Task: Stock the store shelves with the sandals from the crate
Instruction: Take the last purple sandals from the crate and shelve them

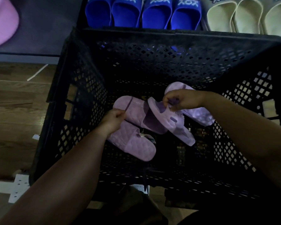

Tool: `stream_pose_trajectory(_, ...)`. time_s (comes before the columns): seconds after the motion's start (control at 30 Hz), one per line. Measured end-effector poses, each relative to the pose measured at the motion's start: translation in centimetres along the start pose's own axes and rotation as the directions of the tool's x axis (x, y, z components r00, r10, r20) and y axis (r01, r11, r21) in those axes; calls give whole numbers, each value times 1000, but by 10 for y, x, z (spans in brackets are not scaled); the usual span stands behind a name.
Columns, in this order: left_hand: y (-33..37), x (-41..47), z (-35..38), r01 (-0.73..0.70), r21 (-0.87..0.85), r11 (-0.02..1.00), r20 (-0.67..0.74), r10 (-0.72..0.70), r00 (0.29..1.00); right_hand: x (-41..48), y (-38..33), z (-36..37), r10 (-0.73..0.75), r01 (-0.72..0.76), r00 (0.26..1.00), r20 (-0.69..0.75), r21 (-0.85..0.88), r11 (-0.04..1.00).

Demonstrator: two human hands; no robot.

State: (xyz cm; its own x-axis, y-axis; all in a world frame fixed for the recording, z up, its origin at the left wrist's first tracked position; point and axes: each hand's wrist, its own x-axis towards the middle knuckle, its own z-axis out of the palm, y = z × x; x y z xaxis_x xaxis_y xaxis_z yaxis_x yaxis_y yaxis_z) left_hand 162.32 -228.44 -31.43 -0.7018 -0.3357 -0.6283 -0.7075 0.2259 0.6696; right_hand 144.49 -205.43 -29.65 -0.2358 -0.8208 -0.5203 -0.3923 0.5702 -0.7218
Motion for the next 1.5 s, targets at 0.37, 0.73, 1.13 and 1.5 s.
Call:
stream_pose_trajectory(0.37, 3, -2, 5, 106, -167, 980, 74, -95, 993, 15, -15, -9, 95, 5, 984, 149, -559, 829)
stream_pose_trajectory(0.73, 85, -72, -44, -180, 171, 969, -331, 229, 915, -69, -51, -24, -37, 25, 999, -13, -512, 858)
stream_pose_trajectory(1.13, 279, -205, -127, -304, 27, 952, -229, 302, 925, -240, -207, -122, 194, -261, 863, -467, -83, 962)
stream_pose_trajectory(1.5, 480, -325, -157, -457, -45, 888, -52, 455, 889, -446, -343, -226, 190, -317, 718, -670, -72, 946)
